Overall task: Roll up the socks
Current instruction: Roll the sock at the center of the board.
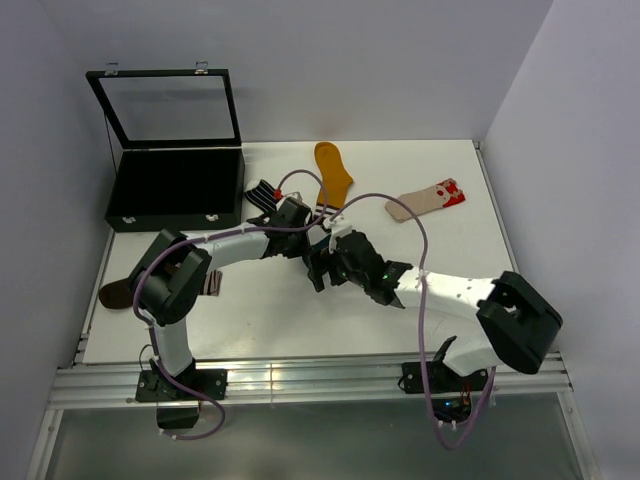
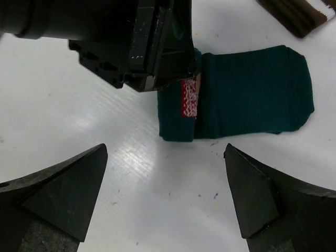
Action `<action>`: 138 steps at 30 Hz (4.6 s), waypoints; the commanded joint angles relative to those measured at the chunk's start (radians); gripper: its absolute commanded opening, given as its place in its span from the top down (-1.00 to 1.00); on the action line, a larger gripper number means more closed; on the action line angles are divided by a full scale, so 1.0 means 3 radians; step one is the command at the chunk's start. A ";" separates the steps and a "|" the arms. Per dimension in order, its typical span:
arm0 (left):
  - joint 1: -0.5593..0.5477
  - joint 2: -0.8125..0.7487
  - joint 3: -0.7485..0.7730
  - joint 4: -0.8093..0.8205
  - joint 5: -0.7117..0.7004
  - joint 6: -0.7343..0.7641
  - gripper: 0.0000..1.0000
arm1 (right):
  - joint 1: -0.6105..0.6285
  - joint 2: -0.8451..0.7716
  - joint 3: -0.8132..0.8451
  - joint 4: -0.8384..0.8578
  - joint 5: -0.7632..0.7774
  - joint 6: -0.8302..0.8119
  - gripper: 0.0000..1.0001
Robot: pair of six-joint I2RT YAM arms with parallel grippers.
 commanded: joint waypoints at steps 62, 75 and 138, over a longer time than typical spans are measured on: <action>0.0071 -0.0591 -0.0921 0.1137 0.0081 -0.0332 -0.58 | -0.1241 0.1601 0.0242 0.1079 -0.1971 0.1120 0.81; 0.0220 -0.0602 -0.1269 0.1936 0.0214 -0.0536 -0.50 | -0.1349 0.1790 0.0391 0.0904 -0.2150 0.1161 0.79; 0.0281 0.0068 -0.0272 0.0223 0.0306 -0.0056 0.65 | 0.0431 0.1284 0.0329 0.1277 0.1199 -0.1053 -0.29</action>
